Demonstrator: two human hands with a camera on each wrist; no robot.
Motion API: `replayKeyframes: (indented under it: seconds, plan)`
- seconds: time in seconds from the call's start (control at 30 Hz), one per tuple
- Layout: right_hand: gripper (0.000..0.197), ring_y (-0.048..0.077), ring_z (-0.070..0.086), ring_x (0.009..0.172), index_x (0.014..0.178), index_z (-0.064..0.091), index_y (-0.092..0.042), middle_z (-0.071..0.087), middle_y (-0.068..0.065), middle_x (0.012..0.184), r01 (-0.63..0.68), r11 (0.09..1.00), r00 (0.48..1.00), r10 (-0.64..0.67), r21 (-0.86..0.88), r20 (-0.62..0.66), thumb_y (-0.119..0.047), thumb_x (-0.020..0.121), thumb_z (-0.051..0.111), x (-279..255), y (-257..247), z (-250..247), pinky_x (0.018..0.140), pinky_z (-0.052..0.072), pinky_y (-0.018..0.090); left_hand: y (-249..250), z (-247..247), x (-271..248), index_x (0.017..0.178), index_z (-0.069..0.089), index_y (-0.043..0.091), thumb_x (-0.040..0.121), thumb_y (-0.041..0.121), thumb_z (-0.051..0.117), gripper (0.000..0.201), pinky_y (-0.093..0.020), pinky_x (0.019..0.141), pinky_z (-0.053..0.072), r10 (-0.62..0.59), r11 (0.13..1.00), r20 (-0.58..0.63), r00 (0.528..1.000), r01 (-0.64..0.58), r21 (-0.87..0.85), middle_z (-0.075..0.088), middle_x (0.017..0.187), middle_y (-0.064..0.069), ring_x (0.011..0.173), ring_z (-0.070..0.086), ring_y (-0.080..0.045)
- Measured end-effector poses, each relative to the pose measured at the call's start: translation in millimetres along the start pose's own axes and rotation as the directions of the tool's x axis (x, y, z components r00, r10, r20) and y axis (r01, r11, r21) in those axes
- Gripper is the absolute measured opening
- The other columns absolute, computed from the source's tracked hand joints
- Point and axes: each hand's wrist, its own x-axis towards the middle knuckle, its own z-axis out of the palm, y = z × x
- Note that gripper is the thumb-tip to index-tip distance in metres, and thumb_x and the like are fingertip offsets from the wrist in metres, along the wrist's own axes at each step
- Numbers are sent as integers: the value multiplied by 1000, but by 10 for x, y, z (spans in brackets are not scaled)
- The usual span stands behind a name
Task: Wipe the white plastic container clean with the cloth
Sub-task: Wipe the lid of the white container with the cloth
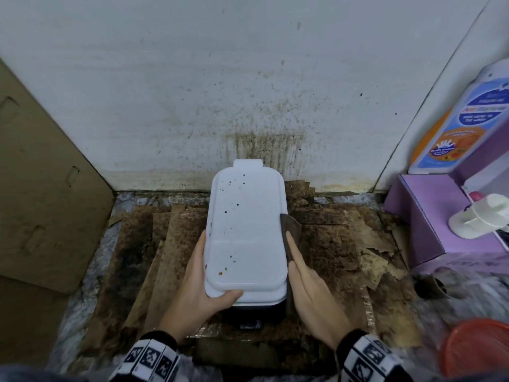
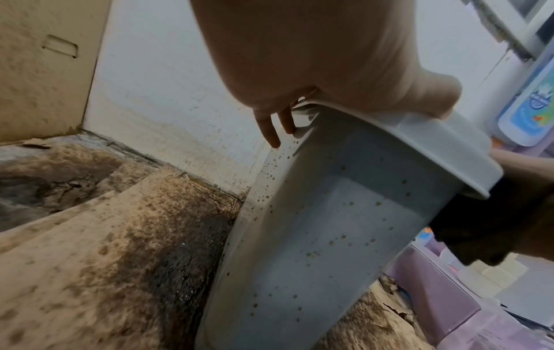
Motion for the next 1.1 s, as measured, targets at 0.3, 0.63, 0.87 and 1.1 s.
replayKeyframes:
  seconds: [0.3,0.63,0.87,1.1]
  plan:
    - [52,-2,-13,152,159,9,-39,-18,-29,163,97,968,992,-77,231,-96,-27,112,26,259,-45,7,128,4,43,7,-8,-20,152,3,66,72,58,85,114,-37,119,37,27,1000,1,1000,-27,-2,23,161,36,149,29,6]
    - [56,-9,-18,148,159,0,-33,-14,-29,163,45,949,999,-37,313,-33,-34,110,27,514,-185,-23,125,-7,29,-13,-1,11,154,1,63,75,53,84,115,-38,119,35,25,1000,-2,1000,-25,18,21,163,35,150,27,6]
    - [55,8,-9,155,161,12,-17,0,-12,169,235,967,961,-247,-101,-123,-24,109,30,346,-249,136,126,0,29,-99,-12,2,155,-3,61,70,66,84,122,-51,123,33,-11,999,-21,1000,12,50,18,166,28,153,25,-1]
    - [60,11,-22,153,161,-2,-14,-14,-3,169,231,840,972,-215,-490,90,-37,110,21,458,-428,39,127,-4,37,-150,-20,20,158,-5,56,70,66,84,125,-52,122,33,-28,998,-15,999,29,57,14,167,27,153,23,-3]
